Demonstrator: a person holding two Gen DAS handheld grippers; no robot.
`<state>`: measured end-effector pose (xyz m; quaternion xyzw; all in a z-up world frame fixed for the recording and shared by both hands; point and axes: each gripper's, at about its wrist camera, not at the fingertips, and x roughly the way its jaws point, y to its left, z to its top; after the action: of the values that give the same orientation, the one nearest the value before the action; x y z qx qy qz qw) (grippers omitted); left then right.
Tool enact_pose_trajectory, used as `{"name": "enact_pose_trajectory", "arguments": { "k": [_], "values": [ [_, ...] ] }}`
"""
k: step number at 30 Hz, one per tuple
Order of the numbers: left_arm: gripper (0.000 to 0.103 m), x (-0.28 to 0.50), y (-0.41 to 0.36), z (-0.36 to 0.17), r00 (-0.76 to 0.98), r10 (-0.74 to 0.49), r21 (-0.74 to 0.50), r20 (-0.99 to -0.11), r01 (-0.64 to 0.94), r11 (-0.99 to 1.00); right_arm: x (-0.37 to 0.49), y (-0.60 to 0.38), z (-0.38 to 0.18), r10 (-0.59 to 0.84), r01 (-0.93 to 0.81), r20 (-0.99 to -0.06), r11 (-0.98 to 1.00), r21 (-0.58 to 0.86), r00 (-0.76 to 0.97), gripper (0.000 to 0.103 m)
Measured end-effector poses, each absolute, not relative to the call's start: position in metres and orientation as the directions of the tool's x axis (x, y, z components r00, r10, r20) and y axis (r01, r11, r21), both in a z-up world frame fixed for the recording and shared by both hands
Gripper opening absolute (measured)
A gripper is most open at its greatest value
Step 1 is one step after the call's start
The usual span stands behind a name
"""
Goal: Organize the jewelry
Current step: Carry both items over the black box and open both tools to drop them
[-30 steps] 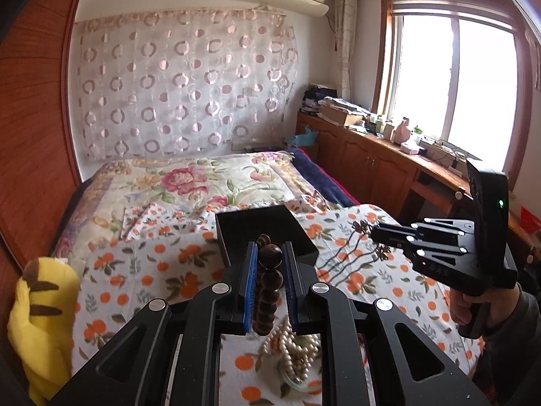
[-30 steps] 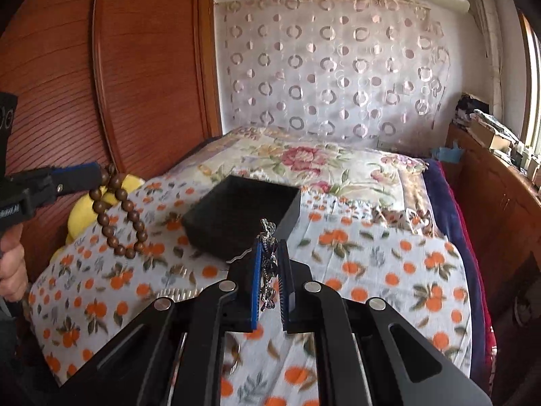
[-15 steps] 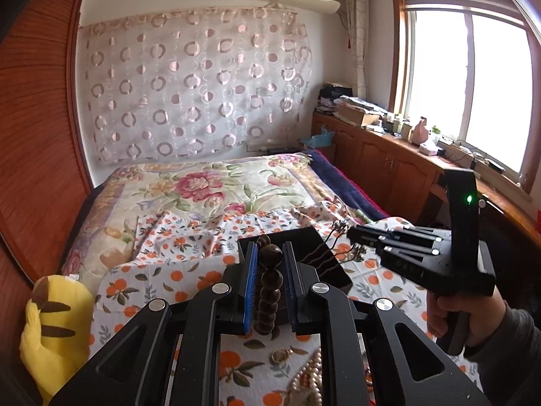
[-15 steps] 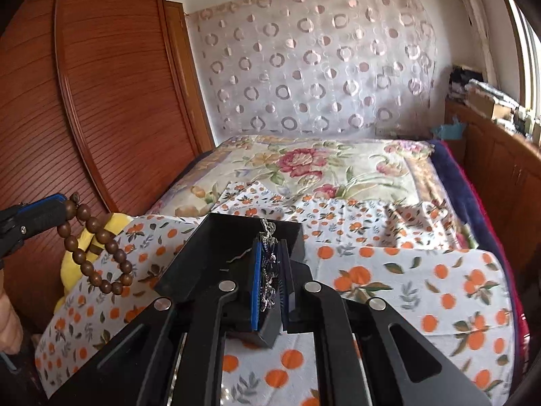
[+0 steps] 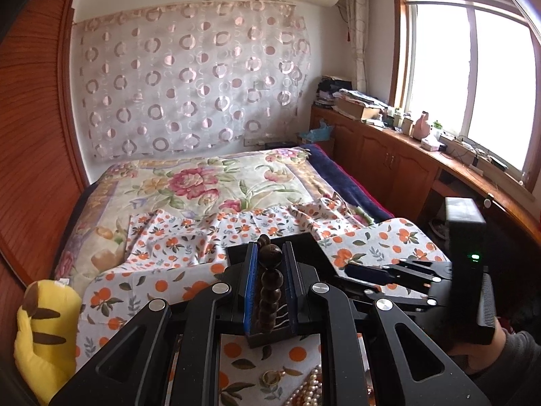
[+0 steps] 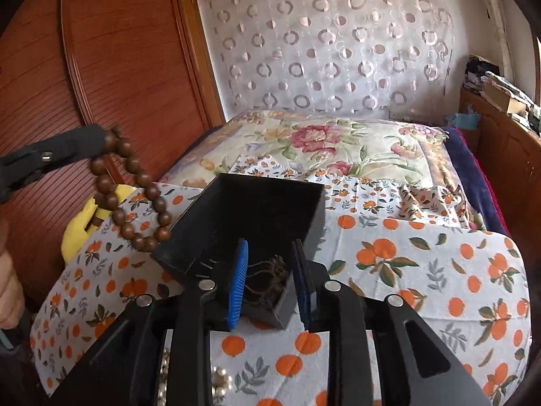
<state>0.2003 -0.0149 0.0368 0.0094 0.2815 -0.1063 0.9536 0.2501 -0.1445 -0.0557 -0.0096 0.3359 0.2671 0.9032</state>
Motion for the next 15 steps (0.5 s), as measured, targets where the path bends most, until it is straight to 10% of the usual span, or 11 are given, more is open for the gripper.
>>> {"name": "enact_pose_trajectory", "arguments": {
  "k": [15],
  "values": [
    [0.027, 0.212, -0.034, 0.032, 0.811, -0.189, -0.02, -0.554, 0.214, 0.977, 0.21, -0.177, -0.054, 0.463, -0.5, -0.595, 0.858, 0.116, 0.657, 0.029]
  ]
}}
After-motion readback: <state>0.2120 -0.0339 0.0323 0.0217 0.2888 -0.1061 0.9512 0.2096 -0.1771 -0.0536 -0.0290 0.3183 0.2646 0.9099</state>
